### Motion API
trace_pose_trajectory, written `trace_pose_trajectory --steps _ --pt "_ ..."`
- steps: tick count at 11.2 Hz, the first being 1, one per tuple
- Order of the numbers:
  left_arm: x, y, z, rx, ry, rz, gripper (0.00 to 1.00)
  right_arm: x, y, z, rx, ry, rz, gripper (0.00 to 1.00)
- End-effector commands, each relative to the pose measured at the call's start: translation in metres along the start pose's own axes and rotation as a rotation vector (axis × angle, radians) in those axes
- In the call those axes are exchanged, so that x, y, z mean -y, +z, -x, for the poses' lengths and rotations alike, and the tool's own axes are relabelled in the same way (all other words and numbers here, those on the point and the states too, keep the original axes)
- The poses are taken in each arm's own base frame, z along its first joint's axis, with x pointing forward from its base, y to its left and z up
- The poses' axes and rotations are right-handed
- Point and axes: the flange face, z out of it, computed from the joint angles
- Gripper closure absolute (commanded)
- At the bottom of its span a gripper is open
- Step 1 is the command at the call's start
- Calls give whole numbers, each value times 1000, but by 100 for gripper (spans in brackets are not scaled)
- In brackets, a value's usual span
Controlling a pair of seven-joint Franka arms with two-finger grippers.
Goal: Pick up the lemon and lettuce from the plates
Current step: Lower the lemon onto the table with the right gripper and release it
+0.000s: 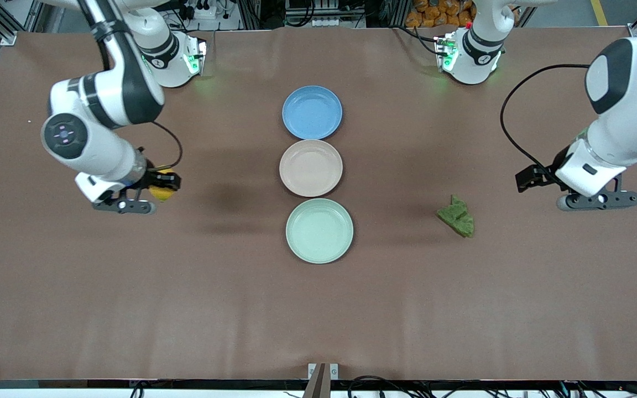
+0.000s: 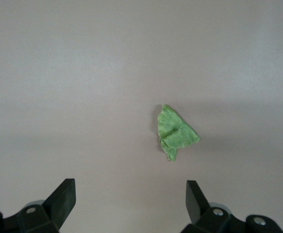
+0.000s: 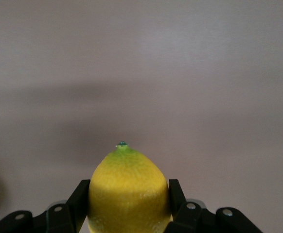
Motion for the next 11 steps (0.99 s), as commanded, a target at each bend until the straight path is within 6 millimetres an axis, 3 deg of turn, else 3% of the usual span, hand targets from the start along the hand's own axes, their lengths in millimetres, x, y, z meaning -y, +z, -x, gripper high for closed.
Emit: trace_pose_trajectory --steps 1,3,7,8,10,11 --pt "-15 -16 34 -55 33 24 0 -61 49 2 -22 -65 -36 100" --pt "-15 -39 26 -104 48 17 0 -81 90 -3 -45 -50 -44 100" --pt "-23 -75 23 -106 76 19 0 -87 165 -13 -109 -27 -52 100" --pt "-22 -92 26 -72 77 18 0 -93 177 -15 -122 -15 -50 100" --pt "-21 -124 34 -24 89 17 0 -103 183 -15 -114 2 -43 100" --pt "-20 -130 36 29 91 9 0 -105 182 -16 -116 10 -39 88"
